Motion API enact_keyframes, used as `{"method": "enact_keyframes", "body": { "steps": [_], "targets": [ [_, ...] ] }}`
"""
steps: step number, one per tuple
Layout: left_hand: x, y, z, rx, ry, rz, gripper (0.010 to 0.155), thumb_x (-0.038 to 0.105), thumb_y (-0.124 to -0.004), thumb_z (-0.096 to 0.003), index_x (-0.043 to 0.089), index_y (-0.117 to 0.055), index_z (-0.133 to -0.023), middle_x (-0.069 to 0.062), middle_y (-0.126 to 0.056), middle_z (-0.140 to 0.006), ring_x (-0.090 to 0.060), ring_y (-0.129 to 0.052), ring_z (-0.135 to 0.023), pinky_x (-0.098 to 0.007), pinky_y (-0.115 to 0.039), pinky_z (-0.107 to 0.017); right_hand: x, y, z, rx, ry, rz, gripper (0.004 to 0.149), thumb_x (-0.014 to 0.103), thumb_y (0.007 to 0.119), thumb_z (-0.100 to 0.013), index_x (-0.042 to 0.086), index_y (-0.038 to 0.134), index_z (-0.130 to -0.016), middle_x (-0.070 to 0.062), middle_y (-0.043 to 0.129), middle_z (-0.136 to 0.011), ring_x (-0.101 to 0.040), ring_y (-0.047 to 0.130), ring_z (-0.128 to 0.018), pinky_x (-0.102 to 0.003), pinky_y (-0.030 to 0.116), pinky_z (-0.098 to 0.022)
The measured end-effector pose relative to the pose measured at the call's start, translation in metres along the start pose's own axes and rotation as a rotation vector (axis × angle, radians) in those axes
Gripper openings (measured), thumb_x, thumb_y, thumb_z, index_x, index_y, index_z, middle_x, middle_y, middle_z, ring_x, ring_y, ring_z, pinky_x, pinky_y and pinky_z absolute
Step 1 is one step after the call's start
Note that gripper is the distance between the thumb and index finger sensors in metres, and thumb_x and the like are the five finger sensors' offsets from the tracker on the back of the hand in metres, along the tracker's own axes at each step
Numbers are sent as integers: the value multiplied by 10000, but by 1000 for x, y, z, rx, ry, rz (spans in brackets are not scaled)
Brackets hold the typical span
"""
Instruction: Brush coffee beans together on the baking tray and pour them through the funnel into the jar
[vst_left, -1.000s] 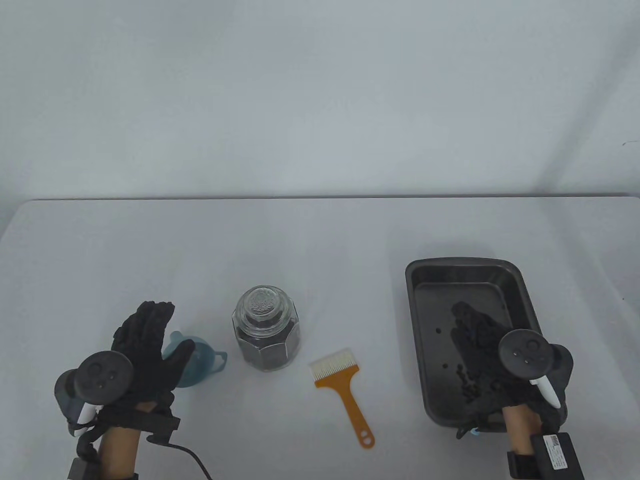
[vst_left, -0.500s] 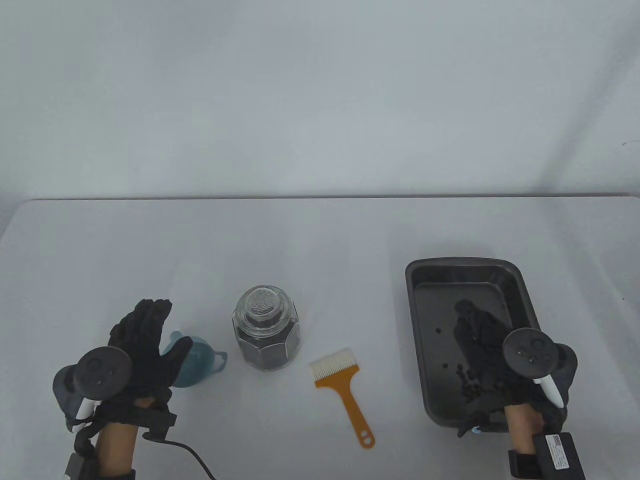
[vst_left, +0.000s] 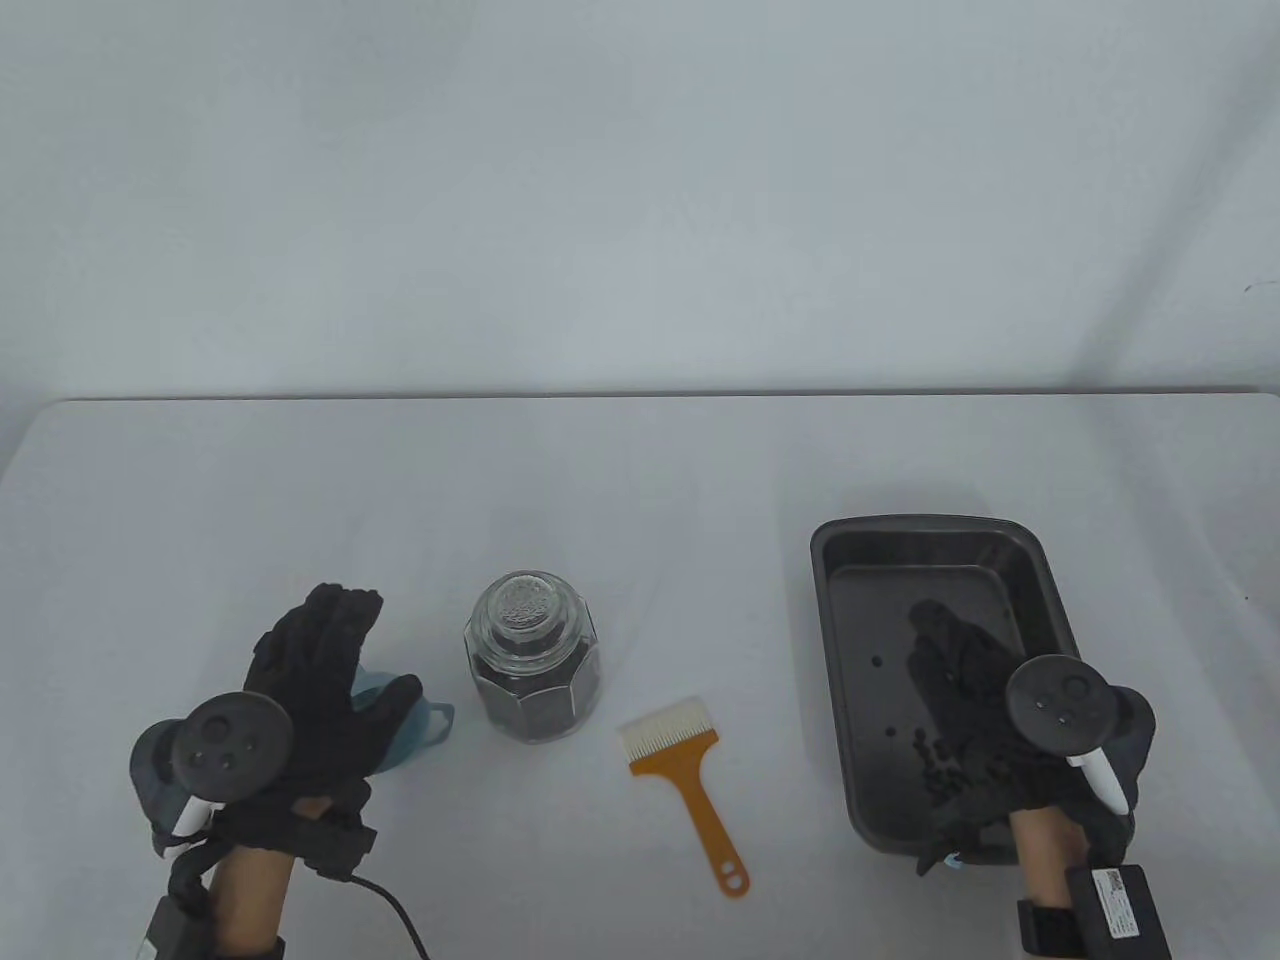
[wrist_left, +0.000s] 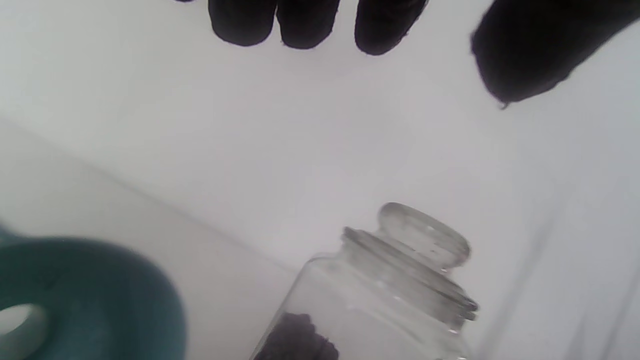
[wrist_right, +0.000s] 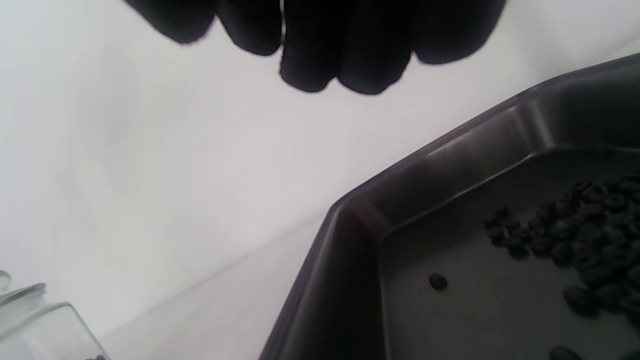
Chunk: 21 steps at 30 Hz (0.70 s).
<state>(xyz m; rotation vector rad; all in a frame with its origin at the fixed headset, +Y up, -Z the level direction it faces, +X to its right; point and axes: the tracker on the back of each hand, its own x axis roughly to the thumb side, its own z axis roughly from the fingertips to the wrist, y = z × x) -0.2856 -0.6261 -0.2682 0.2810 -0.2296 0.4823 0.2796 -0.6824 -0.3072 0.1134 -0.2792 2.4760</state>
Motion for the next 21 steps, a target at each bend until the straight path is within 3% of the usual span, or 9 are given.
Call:
{"method": "enact_keyframes", "body": {
  "steps": [8, 12, 21],
  "targets": [
    [61, -11, -47, -196, -107, -203, 914, 781, -739, -421, 394, -384, -1170, -92, -351, -1256, -483, -444, -1172, -719, -394, -796, 1, 0, 0, 5, -2, 1, 530, 450, 681, -494, 295, 642, -999, -78, 798, -915, -323, 838, -786, -541, 709, -603],
    [75, -29, -66, -300, -105, -259, 922, 793, -730, -415, 399, -377, -1170, -87, -348, -1257, -483, -444, -1171, -720, -392, -796, 1, 1, 0, 9, -5, 2, 530, 450, 681, -494, 294, 642, -999, -77, 798, -915, -323, 838, -786, -543, 708, -603],
    [96, -67, -92, -414, -99, -331, 913, 791, -723, -419, 398, -381, -1169, -88, -362, -1253, -483, -472, -1162, -716, -418, -791, 1, 1, 1, 9, -1, 4, 531, 451, 681, -494, 293, 642, -999, -77, 798, -916, -323, 839, -785, -542, 709, -604]
  ]
}}
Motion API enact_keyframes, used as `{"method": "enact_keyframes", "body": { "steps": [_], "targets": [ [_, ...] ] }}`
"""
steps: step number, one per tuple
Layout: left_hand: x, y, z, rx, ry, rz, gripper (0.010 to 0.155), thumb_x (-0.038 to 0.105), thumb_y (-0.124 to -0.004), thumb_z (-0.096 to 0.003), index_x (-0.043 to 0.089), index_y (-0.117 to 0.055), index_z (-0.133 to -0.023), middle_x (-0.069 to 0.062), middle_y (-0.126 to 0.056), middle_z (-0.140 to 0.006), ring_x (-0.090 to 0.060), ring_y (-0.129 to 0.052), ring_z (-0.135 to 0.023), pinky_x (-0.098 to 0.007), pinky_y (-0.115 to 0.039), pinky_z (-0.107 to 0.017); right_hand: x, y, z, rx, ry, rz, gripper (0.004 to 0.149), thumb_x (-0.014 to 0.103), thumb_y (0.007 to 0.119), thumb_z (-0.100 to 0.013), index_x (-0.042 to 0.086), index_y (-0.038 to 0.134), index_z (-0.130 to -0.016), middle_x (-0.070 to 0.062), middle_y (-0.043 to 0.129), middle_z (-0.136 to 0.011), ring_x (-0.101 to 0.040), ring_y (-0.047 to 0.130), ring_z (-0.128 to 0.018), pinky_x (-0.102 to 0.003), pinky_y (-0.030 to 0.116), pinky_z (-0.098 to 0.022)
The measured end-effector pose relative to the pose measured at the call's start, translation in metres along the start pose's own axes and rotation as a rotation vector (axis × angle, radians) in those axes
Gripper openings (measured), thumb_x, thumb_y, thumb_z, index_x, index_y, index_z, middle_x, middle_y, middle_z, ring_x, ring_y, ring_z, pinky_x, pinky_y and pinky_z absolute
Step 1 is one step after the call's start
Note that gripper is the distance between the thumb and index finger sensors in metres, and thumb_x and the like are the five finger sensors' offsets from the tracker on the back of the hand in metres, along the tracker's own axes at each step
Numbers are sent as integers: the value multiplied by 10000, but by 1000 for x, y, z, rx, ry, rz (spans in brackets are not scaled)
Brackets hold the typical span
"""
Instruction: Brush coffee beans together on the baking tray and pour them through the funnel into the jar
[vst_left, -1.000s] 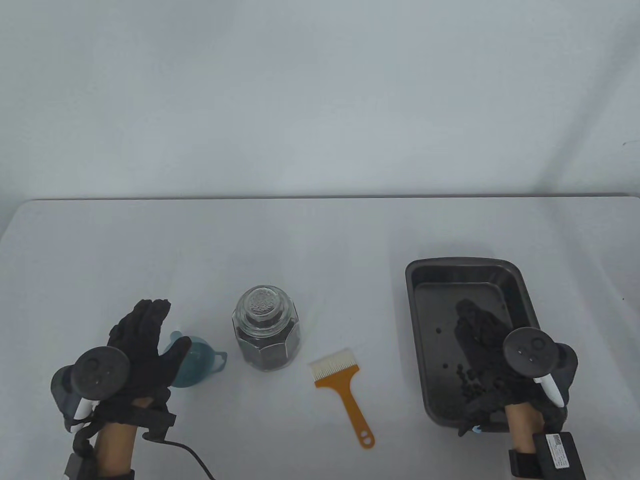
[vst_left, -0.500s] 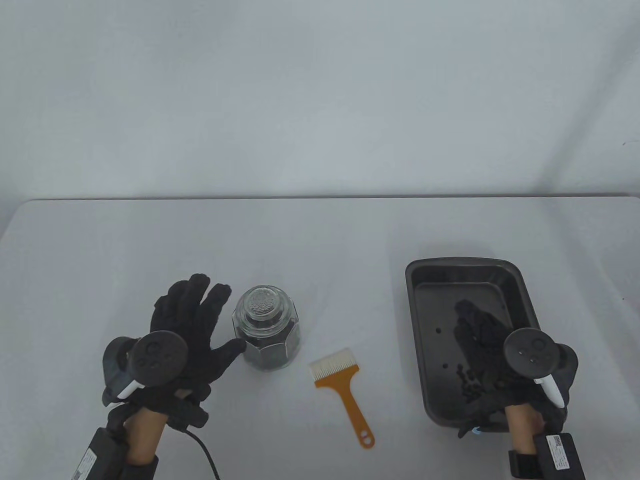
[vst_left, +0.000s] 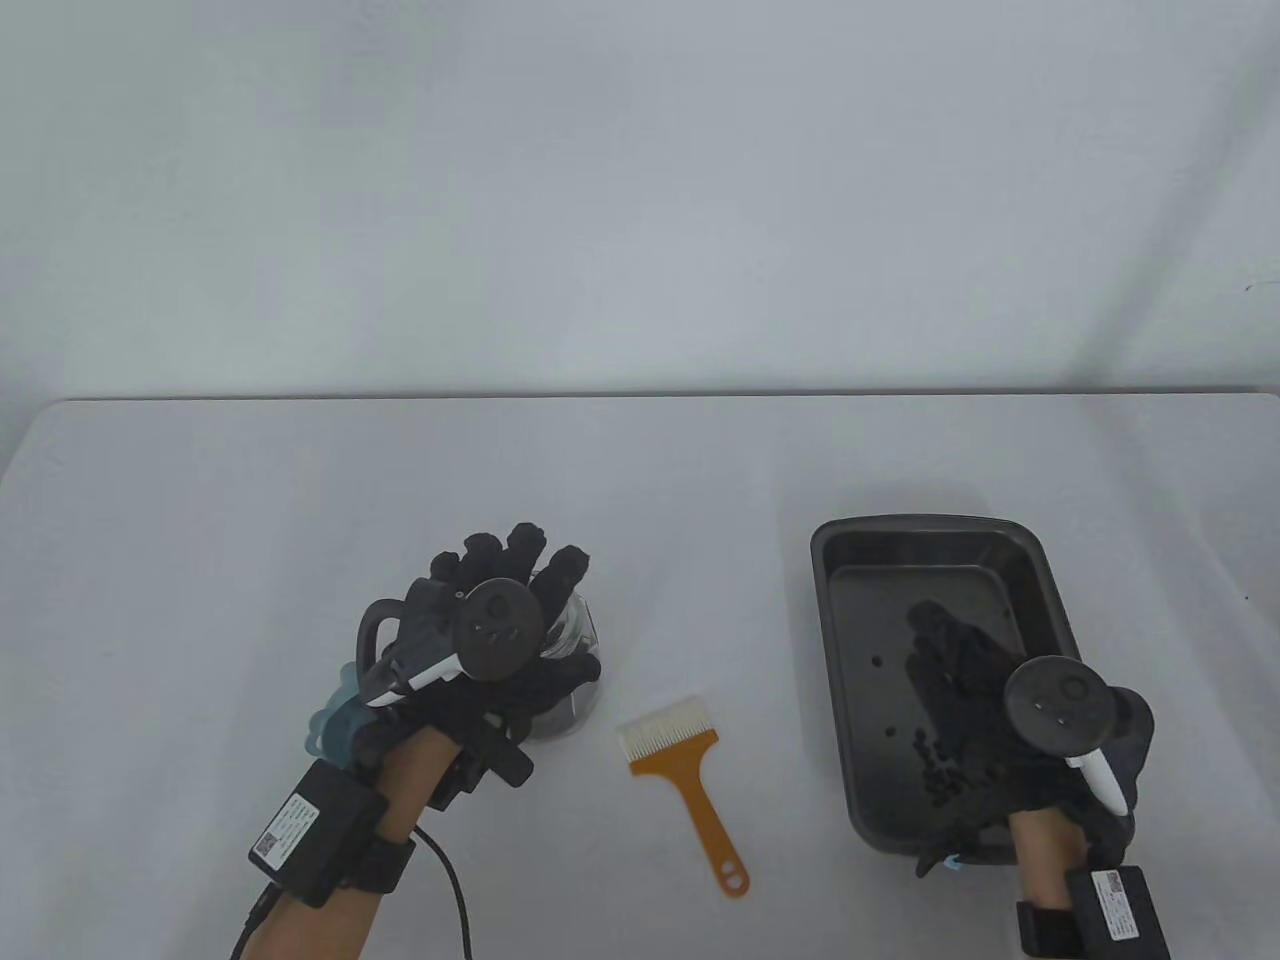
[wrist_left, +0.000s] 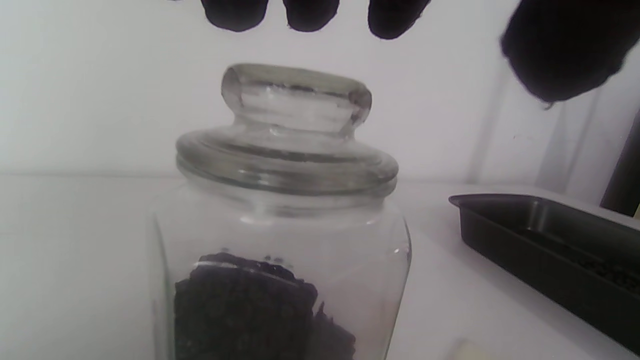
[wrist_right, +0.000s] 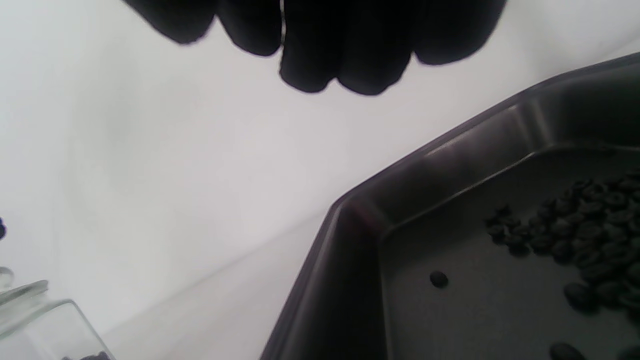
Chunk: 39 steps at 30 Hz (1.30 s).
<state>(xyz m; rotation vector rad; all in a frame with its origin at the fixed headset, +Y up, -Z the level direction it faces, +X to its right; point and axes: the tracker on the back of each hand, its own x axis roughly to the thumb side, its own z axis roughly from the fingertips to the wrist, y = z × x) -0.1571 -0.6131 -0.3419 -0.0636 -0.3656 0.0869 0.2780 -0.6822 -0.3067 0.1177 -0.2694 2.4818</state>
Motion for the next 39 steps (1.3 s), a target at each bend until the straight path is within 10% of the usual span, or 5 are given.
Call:
{"method": "enact_keyframes", "body": {
  "steps": [19, 39],
  "targets": [
    [-5, -27, -30, -57, 84, -74, 748, 679, -704, -482, 375, -494, -1133, -91, -470, -1195, -363, -648, -1026, -553, -645, -723, 1, 0, 0, 0, -5, -3, 532, 451, 680, -495, 294, 639, -1002, -75, 797, -918, -322, 838, -786, -542, 709, -603],
    [-11, -20, -25, 196, 123, -54, 583, 624, -677, -497, 300, -697, -981, -72, -759, -993, -306, -877, -793, -475, -842, -504, 2, -2, 0, -1, -14, -11, 533, 452, 680, -495, 295, 638, -1003, -75, 795, -920, -320, 838, -786, -540, 710, -603]
  ]
}}
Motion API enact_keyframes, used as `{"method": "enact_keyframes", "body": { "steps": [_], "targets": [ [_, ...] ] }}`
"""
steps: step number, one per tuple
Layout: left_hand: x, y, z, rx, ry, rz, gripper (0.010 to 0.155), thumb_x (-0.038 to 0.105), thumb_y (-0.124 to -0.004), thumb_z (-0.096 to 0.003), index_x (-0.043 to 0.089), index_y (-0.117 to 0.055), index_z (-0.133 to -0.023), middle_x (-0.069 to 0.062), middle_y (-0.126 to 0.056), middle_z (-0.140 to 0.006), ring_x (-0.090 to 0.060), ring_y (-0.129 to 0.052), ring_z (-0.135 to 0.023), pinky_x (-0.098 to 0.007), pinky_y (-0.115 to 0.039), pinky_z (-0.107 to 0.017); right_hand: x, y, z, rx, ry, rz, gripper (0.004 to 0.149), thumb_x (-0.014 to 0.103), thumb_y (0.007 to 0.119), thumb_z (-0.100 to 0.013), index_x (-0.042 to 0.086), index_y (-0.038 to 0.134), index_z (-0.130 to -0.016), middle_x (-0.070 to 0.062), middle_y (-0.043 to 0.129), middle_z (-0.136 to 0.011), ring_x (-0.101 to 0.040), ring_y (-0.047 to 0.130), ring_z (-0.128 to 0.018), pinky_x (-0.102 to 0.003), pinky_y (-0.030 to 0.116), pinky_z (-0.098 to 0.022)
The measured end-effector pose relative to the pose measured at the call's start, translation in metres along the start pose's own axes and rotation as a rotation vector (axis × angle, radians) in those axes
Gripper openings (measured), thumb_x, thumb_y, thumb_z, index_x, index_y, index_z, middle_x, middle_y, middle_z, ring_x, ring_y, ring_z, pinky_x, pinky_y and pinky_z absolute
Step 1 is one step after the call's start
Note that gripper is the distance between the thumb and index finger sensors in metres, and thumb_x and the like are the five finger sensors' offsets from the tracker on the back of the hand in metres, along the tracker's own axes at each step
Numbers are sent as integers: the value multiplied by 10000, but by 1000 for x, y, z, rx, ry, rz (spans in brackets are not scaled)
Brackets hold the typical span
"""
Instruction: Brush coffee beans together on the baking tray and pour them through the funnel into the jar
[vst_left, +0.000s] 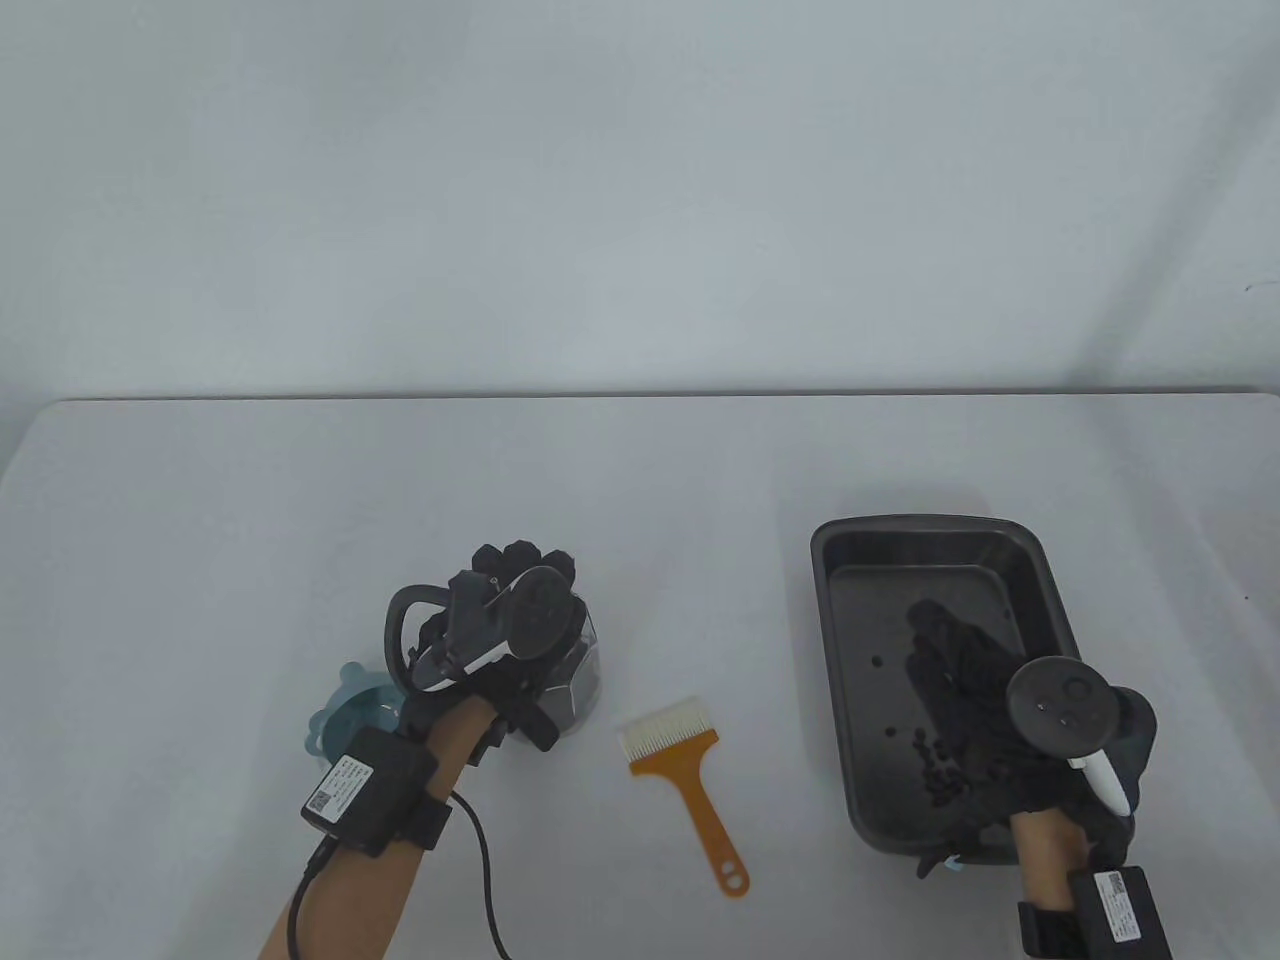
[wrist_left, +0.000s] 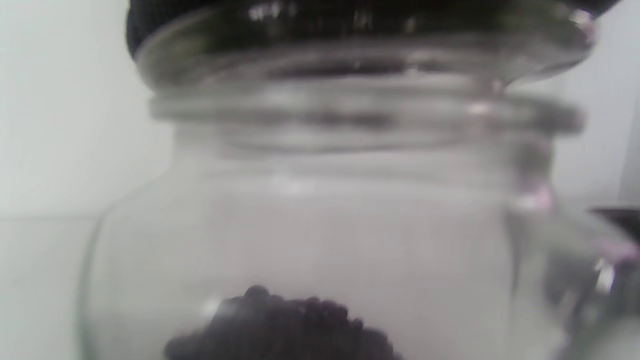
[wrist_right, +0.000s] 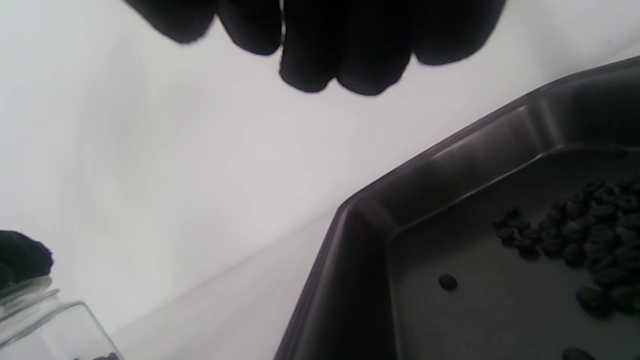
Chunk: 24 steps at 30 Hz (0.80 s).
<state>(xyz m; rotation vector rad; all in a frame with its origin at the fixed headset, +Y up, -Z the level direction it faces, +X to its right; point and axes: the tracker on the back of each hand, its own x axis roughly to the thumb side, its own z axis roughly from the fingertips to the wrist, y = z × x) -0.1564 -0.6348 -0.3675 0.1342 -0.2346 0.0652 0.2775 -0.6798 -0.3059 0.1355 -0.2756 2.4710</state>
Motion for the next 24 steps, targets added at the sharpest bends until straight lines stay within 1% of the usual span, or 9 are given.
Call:
{"method": "enact_keyframes", "body": {
  "steps": [2, 4, 7, 9, 11, 13, 16, 19, 24],
  "targets": [
    [-2, 11, 7, 41, -26, 40, 585, 623, -673, -497, 296, -696, -981, -75, -758, -991, -307, -878, -790, -473, -844, -502, 0, 0, 0, -1, -1, -1, 533, 452, 680, -495, 295, 637, -1003, -74, 795, -919, -320, 838, -786, -539, 709, -605],
    [1, 23, 20, 73, -68, 49, 585, 624, -670, -498, 298, -693, -983, -74, -755, -993, -305, -875, -794, -470, -840, -505, 0, 0, 0, 1, -1, 2, 533, 452, 680, -495, 295, 638, -1003, -76, 797, -919, -321, 838, -786, -540, 709, -604],
    [11, 34, 50, 93, -154, 0, 587, 628, -667, -497, 301, -695, -983, -71, -755, -995, -300, -878, -794, -466, -841, -505, 0, 0, 0, 2, -1, 5, 532, 453, 679, -495, 297, 637, -1002, -75, 796, -919, -320, 839, -785, -539, 709, -604],
    [16, 34, 70, 82, -190, -31, 587, 629, -667, -496, 301, -697, -982, -71, -758, -994, -298, -880, -792, -464, -843, -504, 0, 0, 0, 3, -1, 7, 532, 452, 680, -495, 296, 637, -1003, -75, 795, -919, -321, 839, -785, -540, 708, -604],
    [19, 27, 92, 61, -229, -59, 589, 630, -668, -495, 300, -699, -982, -71, -760, -992, -297, -883, -789, -463, -844, -502, 1, 1, 0, 2, -3, 7, 533, 452, 680, -495, 294, 639, -1002, -75, 796, -918, -320, 839, -785, -540, 709, -604],
    [19, 17, 108, 41, -248, -78, 589, 631, -667, -494, 300, -700, -981, -69, -760, -992, -296, -884, -788, -461, -845, -501, 1, 1, 0, 3, -4, 5, 532, 451, 680, -495, 295, 640, -1001, -76, 795, -919, -321, 838, -786, -540, 709, -604],
    [16, -1, 125, -6, -259, -84, 592, 632, -667, -492, 298, -699, -980, -68, -762, -990, -293, -886, -787, -459, -846, -501, 2, 2, 0, 4, -6, 8, 532, 452, 680, -495, 295, 639, -1001, -75, 796, -918, -319, 840, -784, -540, 710, -603],
    [12, -22, 133, -74, -253, -75, 594, 633, -667, -491, 298, -698, -980, -55, -760, -992, -292, -885, -788, -458, -847, -502, 2, 3, 0, 7, -8, 10, 533, 452, 680, -495, 293, 638, -1002, -75, 797, -917, -321, 839, -784, -539, 710, -603],
    [6, -55, 132, -165, -225, -66, 599, 633, -665, -490, 295, -689, -983, -68, -753, -993, -290, -880, -793, -457, -844, -507, 4, 4, 1, 9, -9, 15, 532, 451, 681, -494, 293, 641, -1001, -77, 798, -916, -322, 839, -784, -541, 709, -603]
  ]
}}
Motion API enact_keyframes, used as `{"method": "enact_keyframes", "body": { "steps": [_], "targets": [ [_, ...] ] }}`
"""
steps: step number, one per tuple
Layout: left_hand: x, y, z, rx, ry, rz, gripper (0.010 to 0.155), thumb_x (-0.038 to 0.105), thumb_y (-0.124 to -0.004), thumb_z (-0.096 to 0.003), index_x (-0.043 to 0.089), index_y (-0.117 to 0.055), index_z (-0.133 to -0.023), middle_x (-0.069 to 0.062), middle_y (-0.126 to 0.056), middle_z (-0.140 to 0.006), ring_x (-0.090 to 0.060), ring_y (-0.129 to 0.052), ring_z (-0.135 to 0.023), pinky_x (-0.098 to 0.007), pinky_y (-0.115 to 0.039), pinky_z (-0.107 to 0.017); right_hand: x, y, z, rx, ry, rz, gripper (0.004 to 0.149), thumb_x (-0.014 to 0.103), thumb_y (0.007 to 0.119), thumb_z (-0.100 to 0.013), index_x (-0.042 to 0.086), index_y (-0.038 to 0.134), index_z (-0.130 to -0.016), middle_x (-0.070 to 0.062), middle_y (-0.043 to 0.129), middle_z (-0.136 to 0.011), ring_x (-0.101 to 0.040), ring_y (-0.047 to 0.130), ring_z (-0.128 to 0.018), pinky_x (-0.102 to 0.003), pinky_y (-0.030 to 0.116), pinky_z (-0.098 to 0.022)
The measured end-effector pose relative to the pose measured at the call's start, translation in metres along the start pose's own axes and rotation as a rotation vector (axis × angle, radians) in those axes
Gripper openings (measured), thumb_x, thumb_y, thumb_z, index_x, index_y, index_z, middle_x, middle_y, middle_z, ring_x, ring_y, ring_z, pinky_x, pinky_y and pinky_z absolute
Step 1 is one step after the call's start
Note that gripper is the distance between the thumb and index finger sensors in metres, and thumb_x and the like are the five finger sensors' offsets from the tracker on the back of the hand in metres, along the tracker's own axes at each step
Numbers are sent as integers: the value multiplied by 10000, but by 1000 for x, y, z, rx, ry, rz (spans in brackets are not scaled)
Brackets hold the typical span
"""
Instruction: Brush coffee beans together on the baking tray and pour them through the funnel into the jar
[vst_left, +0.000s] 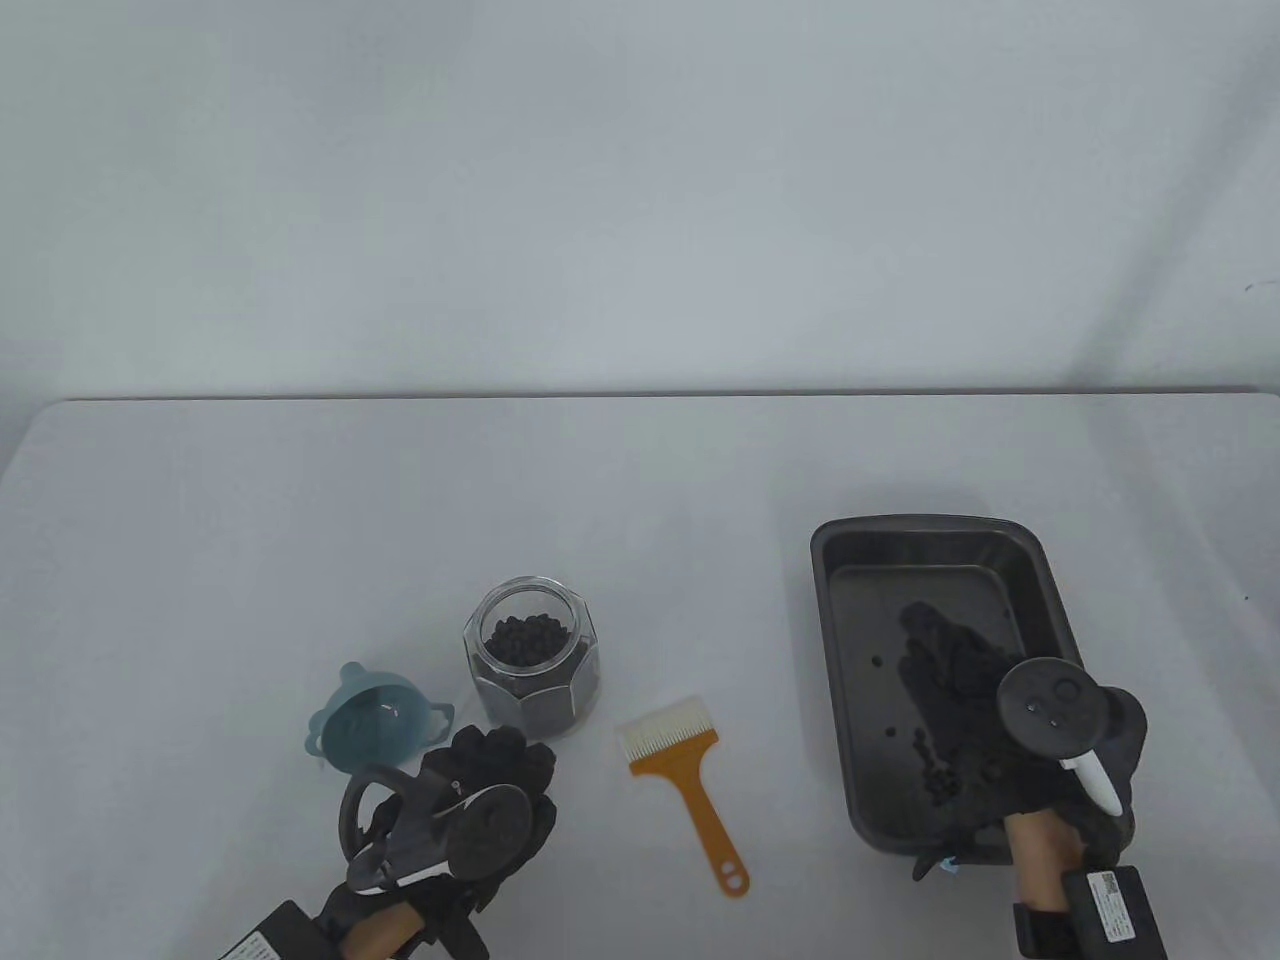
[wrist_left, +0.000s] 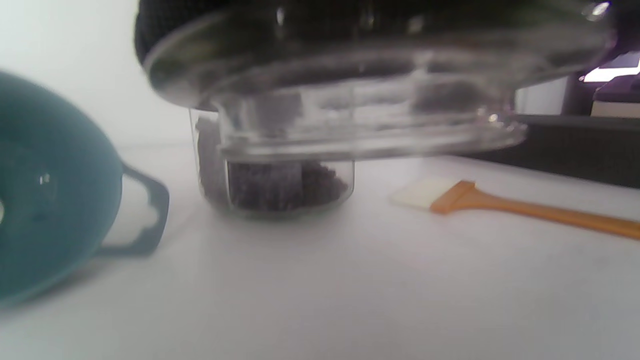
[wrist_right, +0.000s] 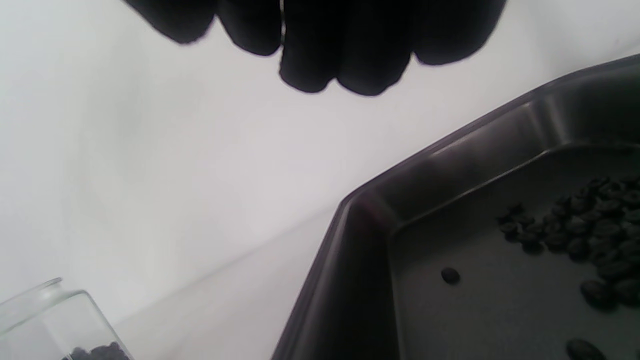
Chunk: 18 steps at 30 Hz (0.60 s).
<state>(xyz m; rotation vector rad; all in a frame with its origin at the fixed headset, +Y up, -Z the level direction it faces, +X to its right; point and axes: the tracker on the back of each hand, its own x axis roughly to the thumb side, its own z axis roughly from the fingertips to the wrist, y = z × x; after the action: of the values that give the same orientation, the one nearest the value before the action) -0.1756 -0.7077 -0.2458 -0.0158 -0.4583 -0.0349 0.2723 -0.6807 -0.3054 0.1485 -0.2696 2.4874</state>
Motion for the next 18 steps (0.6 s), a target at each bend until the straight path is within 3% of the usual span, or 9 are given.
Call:
{"method": "enact_keyframes", "body": {
  "steps": [4, 18],
  "targets": [
    [-3, -17, -7, -42, 18, 9, 603, 632, -665, -490, 290, -681, -987, -68, -743, -997, -291, -875, -796, -458, -838, -513, 0, 0, 0, 3, 4, 2, 532, 451, 681, -494, 294, 641, -1000, -75, 798, -916, -322, 840, -783, -540, 709, -603],
    [4, -40, -8, -108, 19, -54, 633, 641, -661, -495, 276, -627, -1012, -71, -688, -1023, -286, -848, -826, -453, -826, -540, 2, 1, 0, 6, -3, 3, 532, 450, 681, -495, 293, 640, -1001, -77, 798, -916, -322, 840, -783, -540, 710, -603]
  ]
}}
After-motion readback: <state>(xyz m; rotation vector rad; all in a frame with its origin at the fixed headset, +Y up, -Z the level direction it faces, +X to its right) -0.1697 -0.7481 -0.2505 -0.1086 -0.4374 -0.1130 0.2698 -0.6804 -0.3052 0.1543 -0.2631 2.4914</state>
